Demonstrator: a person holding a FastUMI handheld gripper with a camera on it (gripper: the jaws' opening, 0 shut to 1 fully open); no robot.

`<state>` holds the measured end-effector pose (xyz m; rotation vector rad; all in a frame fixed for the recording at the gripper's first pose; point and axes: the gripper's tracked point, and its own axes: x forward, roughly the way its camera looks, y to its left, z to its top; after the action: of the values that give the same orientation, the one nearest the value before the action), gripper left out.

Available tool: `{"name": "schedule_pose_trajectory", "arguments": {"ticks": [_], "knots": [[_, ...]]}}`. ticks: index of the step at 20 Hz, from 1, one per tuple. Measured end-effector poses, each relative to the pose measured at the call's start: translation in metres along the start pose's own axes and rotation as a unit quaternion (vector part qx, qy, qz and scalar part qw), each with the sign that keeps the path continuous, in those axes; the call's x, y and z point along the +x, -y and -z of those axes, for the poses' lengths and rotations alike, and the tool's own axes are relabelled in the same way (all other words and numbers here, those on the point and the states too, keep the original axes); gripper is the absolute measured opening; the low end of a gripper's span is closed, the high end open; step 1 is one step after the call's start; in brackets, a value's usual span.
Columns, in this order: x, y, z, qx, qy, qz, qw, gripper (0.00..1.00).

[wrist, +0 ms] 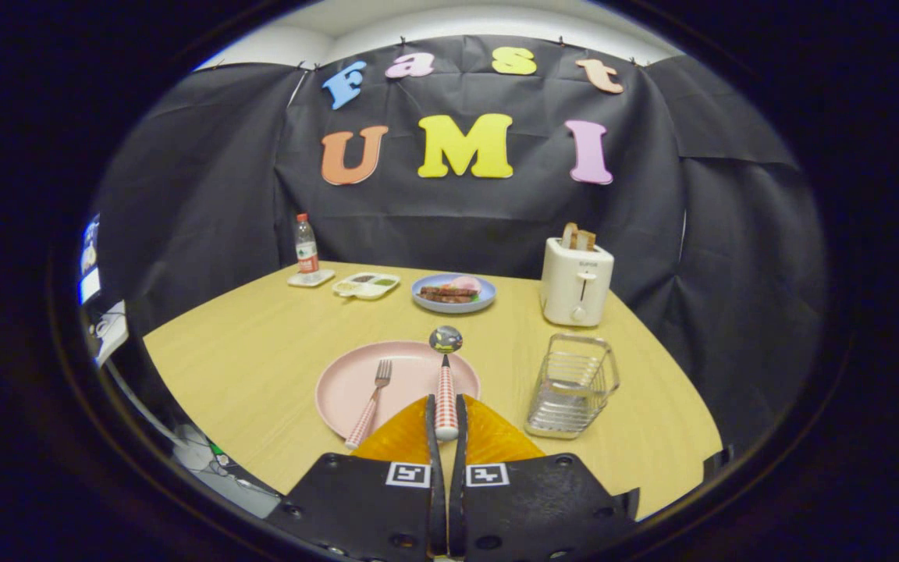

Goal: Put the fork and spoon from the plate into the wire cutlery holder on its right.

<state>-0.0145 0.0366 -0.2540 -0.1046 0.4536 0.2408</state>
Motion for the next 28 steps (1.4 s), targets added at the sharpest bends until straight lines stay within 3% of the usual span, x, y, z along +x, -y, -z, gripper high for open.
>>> {"name": "schedule_pose_trajectory", "arguments": {"ticks": [5,11,17,24,28], "knots": [[-0.040,0.060,-0.047,0.002,-0.008,0.041,0.999,0.02],[-0.055,0.098,-0.038,0.018,-0.105,0.058,0.993,0.02],[-0.043,0.101,-0.007,0.080,-0.245,0.036,0.966,0.02],[-0.008,0.112,-0.013,0.087,-0.336,0.057,0.936,0.02],[0.011,0.121,-0.013,0.076,-0.356,0.074,0.928,0.02]]}}
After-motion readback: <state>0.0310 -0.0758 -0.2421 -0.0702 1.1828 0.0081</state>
